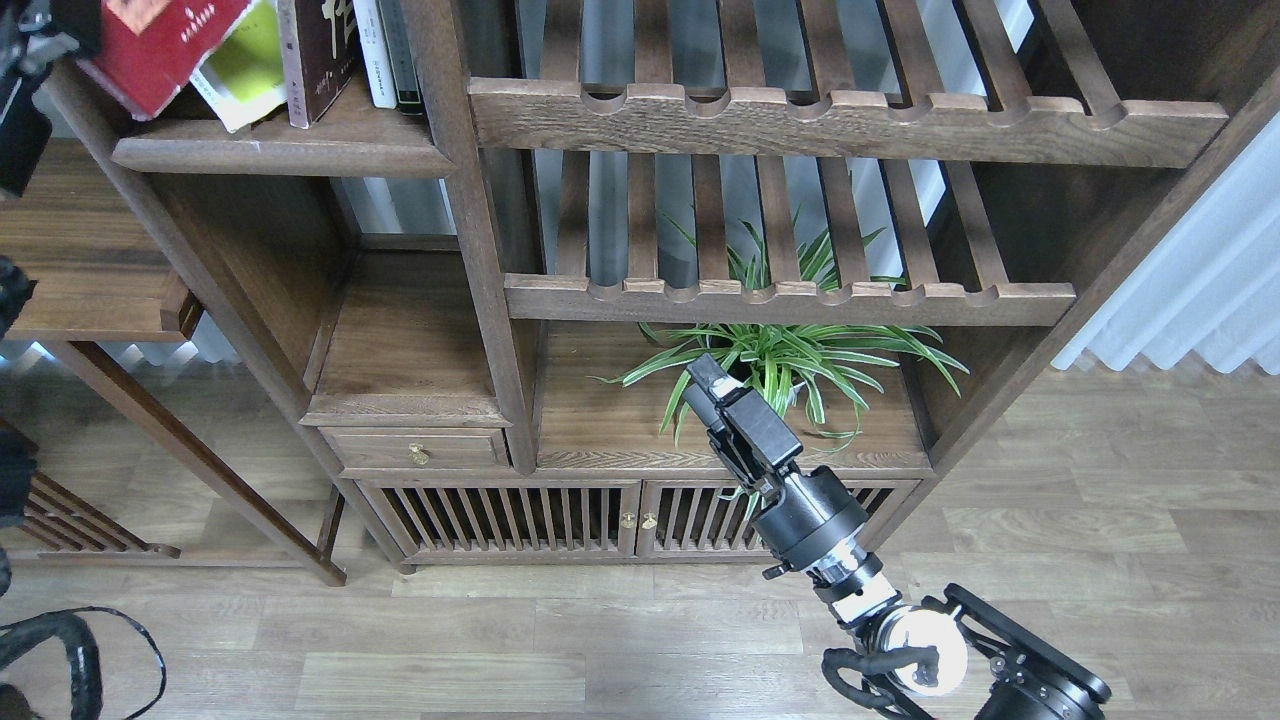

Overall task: Organize books on shelf
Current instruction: 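Push the red book upright into the upper shelf with the left gripper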

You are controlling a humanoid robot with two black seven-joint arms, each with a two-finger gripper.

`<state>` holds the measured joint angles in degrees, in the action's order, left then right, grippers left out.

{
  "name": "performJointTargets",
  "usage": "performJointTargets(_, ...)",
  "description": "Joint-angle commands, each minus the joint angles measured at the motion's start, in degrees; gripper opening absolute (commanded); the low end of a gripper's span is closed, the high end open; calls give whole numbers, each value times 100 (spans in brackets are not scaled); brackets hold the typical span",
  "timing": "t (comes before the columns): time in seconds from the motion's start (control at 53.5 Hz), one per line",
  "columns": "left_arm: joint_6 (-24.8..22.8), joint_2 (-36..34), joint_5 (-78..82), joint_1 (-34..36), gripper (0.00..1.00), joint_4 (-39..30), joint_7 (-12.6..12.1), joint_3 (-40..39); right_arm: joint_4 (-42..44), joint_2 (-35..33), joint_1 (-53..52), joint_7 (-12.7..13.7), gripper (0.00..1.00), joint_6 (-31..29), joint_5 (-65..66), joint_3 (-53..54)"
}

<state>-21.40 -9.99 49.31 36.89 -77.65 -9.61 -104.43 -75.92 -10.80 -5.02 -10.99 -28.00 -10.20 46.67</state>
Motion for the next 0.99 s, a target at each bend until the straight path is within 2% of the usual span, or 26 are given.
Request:
performJointTargets(0.0, 215, -3, 149, 135, 0, 179, 188, 80, 7, -1, 1, 1, 80, 0, 1, -26)
performJointTargets(0.094, 416, -3, 237, 135, 0, 302, 495, 264, 7, -1, 1, 0, 80, 0, -8, -35)
performJointTargets(0.187, 742, -11, 263, 152, 0, 364, 697, 467, 7, 8, 9, 0, 80, 0, -8, -35)
performJointTargets(0.355, 1418, -29, 378, 337, 0, 645, 1356, 968, 51, 17, 36, -8, 80, 0, -8, -44)
performJointTargets(0.636, 1639, -20, 395, 749, 0, 1251, 1726, 1425, 60, 26, 88, -8, 81, 0, -17, -44)
performJointTargets(0.748, 1700, -29, 395, 1118, 0, 1603, 1787, 1680, 69, 26, 89, -8, 81, 0, -26, -35)
performJointTargets(0.973, 1718, -38, 404, 1365, 0, 2007, 1884, 1970, 69, 34, 97, -8, 81, 0, -26, -53)
